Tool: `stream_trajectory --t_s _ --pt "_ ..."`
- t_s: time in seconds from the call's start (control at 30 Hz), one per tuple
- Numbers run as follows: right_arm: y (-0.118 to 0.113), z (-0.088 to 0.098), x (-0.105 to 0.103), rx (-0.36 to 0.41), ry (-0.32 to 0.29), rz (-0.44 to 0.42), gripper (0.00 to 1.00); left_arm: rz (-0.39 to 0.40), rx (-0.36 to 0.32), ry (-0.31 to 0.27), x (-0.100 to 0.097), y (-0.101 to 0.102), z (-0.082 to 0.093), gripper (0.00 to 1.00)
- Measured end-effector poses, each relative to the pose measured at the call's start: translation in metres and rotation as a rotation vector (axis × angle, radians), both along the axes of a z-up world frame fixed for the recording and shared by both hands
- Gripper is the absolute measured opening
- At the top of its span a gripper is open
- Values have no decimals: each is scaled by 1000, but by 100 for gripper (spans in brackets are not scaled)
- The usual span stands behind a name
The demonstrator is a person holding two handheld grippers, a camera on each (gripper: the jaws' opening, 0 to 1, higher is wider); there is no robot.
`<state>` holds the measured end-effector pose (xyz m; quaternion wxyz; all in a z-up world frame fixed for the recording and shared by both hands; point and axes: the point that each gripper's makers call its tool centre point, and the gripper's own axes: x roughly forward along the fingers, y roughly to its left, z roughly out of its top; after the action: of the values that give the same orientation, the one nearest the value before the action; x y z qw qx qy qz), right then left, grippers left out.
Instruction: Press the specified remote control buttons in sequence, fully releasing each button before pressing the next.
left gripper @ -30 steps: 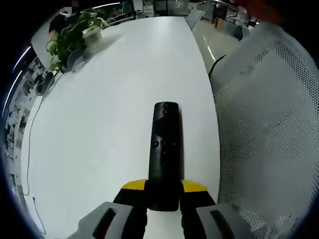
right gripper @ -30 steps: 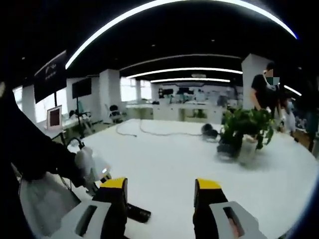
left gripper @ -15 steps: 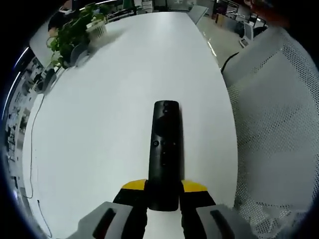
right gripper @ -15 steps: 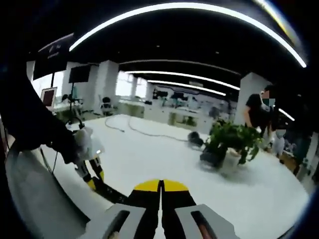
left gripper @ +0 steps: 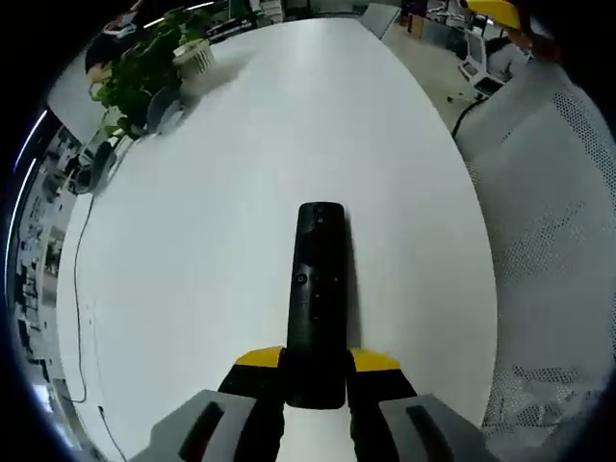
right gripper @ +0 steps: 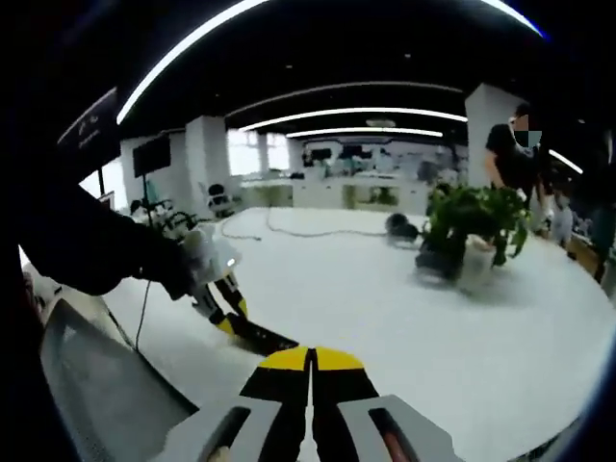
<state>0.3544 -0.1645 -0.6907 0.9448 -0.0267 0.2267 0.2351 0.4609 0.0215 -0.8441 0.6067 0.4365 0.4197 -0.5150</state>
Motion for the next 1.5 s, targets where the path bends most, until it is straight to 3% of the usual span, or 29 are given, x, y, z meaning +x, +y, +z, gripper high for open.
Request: stream_trajectory --t_s 0.5,0.87,1.2,1.3,1.5 --pt "1 -11 -1 -37 50 3 0 -25 28 -51 60 5 -2 24" --pt "1 -16 -2 -60 74 2 0 -57 68 -57 104 5 -9 24" --pt "0 -20 -2 -72 98 -3 0 -53 88 -61 139 6 -13 24" --pt "0 -21 -2 -71 105 -7 0 -3 85 -50 154 8 -18 24" --pt "-2 -22 -2 -77 112 -15 0 7 87 -66 168 5 -21 24"
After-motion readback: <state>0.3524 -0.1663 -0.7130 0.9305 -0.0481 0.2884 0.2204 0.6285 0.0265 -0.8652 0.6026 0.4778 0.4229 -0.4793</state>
